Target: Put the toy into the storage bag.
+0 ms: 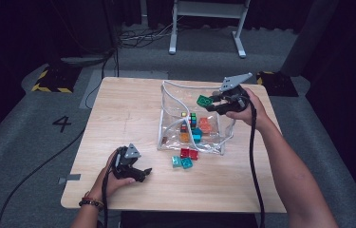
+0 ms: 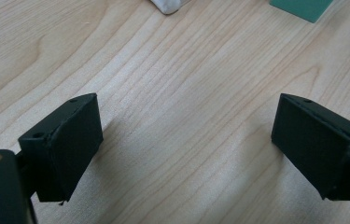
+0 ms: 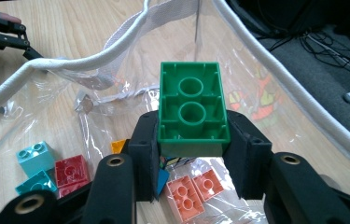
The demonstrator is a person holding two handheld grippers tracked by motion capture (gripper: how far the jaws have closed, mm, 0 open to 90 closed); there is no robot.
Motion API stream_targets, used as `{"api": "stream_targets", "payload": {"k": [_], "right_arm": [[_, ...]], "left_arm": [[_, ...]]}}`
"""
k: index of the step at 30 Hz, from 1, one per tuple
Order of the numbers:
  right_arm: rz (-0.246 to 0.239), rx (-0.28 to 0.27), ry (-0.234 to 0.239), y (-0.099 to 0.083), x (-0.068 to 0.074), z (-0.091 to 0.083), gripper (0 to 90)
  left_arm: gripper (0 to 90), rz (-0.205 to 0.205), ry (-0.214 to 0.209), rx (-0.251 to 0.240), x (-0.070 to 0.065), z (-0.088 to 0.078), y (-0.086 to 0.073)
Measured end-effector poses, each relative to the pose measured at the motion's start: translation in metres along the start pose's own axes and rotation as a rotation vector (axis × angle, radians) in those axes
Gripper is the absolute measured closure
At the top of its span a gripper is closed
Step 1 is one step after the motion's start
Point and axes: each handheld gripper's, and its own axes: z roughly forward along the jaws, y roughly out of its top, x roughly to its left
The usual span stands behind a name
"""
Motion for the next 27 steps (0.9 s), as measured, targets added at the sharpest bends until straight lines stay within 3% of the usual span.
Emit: {"api": "stream_targets", "payload": {"k": [3,7,13,21,27], "right_arm": [[-0.006,0.017,0.012,0.002,-0.001,0.003,59.1],[-0.053,0.069,0.028,0.003,-0.001,0.008,59.2],[-0.096,0.205,0.025,0.004,-0.002,0.014,59.1],[-0.125,0.452,0.023,0.0,-0.005,0.022,59.0],[-0.135,0.56,0.004,-0.002,-0.007,0.021,59.0]], "left_arm": [[9.0,0.0,0.0,0.0,0.0,0.0,0.0],[9.0,0.0,0.0,0.0,0.0,0.0,0.0],[9.0,0.0,0.0,0.0,0.0,0.0,0.0],[9.0,0.0,0.0,0.0,0.0,0.0,0.0],[9.0,-0.004,-0.003,0.0,0.0,0.0,0.0]]}}
